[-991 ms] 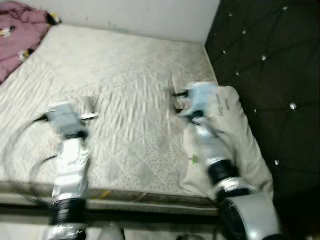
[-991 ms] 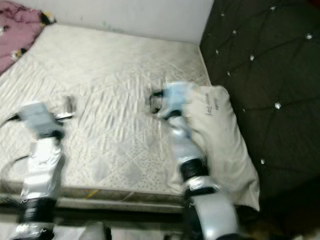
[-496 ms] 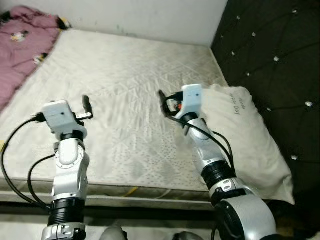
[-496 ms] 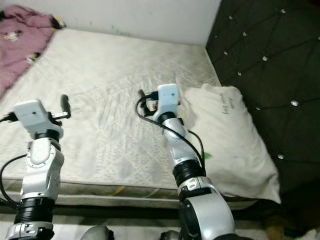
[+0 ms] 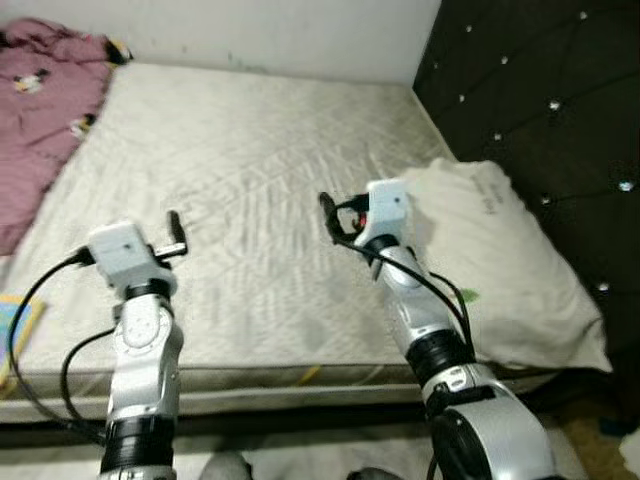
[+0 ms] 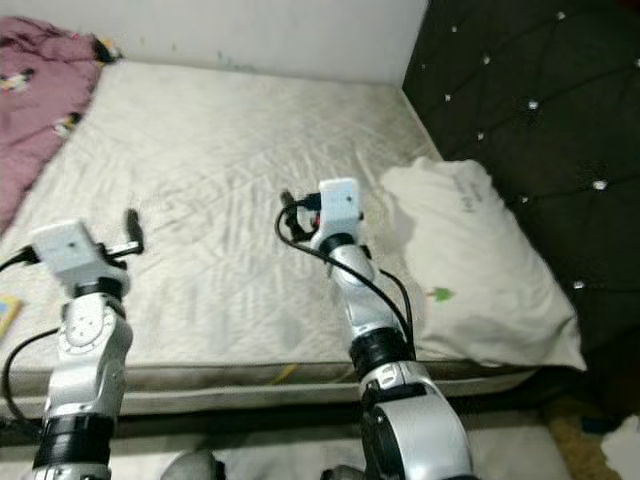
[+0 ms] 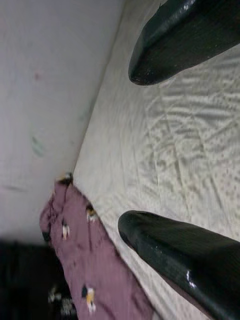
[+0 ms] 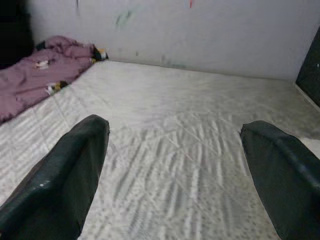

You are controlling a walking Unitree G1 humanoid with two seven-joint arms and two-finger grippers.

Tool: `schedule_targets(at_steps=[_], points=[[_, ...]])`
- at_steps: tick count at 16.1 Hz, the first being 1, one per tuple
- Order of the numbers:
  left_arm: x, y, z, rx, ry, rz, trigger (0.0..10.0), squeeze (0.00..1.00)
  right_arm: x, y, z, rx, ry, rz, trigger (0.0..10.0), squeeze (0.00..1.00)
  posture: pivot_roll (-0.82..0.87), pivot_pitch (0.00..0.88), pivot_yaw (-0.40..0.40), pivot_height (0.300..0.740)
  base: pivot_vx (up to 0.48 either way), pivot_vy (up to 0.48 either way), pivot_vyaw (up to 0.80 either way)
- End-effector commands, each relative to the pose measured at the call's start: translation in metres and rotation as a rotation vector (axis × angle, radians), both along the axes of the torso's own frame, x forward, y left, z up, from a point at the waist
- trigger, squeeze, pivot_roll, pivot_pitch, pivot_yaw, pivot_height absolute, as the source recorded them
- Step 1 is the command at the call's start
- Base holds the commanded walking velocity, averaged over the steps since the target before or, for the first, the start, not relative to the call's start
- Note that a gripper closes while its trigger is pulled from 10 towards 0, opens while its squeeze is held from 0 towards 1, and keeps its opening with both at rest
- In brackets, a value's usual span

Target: Clean up the room

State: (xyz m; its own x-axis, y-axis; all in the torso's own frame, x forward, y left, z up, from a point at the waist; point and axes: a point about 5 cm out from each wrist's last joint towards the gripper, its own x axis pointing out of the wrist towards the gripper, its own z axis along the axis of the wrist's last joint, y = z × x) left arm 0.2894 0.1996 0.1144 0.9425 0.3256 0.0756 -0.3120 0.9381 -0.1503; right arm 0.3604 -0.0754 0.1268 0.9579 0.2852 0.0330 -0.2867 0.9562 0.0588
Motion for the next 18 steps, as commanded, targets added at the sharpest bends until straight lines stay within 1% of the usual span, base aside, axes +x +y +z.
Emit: schedule_targets(at_steps=[1,2,3,4,6,8,9,10,11,13,15,16,18], points=[[-0.001,-0.008,-0.001,-0.033,0.006,-0.018,10.0,0.0,0.001,-0.018,-0.005,-0.013,0.021,-0.047,10.0,0.0,0.13,0.0,-0.084,0.74,0.0,0.48,0.0],[-0.004,-0.012,-0.003,-0.051,0.002,-0.042,10.0,0.0,-0.001,-0.021,-0.009,-0.015,0.03,-0.059,10.0,0.0,0.12,0.0,-0.076,0.74,0.0,0.48,0.0],[-0.003,-0.014,-0.003,-0.046,0.001,-0.06,10.0,0.0,-0.002,-0.022,-0.01,-0.017,0.033,-0.059,10.0,0.0,0.11,0.0,-0.072,0.74,0.0,0.48,0.0],[-0.004,-0.018,-0.004,-0.044,-0.003,-0.106,10.0,0.0,-0.004,-0.022,-0.011,-0.018,0.035,-0.063,10.0,0.0,0.11,0.0,-0.066,0.74,0.0,0.48,0.0],[-0.005,-0.019,-0.002,-0.048,-0.013,-0.115,10.0,0.0,-0.006,-0.022,-0.011,-0.016,0.034,-0.068,10.0,0.0,0.11,0.0,-0.061,0.74,0.0,0.48,0.0],[-0.011,-0.017,0.0,-0.03,-0.017,-0.122,10.0,0.0,-0.009,-0.023,-0.014,-0.014,0.042,-0.069,10.0,0.0,0.11,0.0,-0.06,0.74,0.0,0.478,0.0],[-0.014,-0.015,-0.001,-0.018,-0.007,-0.122,10.0,0.0,-0.01,-0.024,-0.016,-0.015,0.048,-0.069,10.0,0.0,0.11,0.0,-0.06,0.74,0.0,0.48,0.0],[-0.017,-0.011,-0.004,0.012,0.009,-0.106,10.0,0.0,-0.012,-0.024,-0.018,-0.016,0.054,-0.068,10.0,0.0,0.11,0.0,-0.06,0.74,0.0,0.48,0.0],[-0.019,-0.01,-0.005,0.012,0.01,-0.109,10.0,0.0,-0.013,-0.024,-0.019,-0.019,0.056,-0.065,10.0,0.0,0.11,0.0,-0.061,0.74,0.0,0.476,0.0],[-0.021,-0.016,-0.003,-0.055,-0.015,-0.172,10.0,0.0,-0.017,-0.025,-0.021,-0.021,0.072,-0.06,10.0,0.0,0.1,0.004,-0.065,0.74,0.0,0.463,0.0],[-0.023,-0.017,-0.005,-0.07,0.006,-0.154,10.0,0.0,-0.018,-0.025,-0.022,-0.024,0.079,-0.055,10.0,0.0,0.1,0.009,-0.069,0.74,0.0,0.459,0.0],[-0.023,-0.017,-0.006,-0.05,0.017,-0.135,10.0,0.0,-0.019,-0.025,-0.022,-0.026,0.083,-0.052,10.0,0.0,0.1,0.011,-0.073,0.74,0.0,0.465,0.0],[-0.024,-0.019,-0.007,-0.044,0.02,-0.141,10.0,0.0,-0.018,-0.024,-0.022,-0.032,0.089,-0.037,10.0,0.0,0.1,0.014,-0.075,0.74,0.0,0.472,0.0]])
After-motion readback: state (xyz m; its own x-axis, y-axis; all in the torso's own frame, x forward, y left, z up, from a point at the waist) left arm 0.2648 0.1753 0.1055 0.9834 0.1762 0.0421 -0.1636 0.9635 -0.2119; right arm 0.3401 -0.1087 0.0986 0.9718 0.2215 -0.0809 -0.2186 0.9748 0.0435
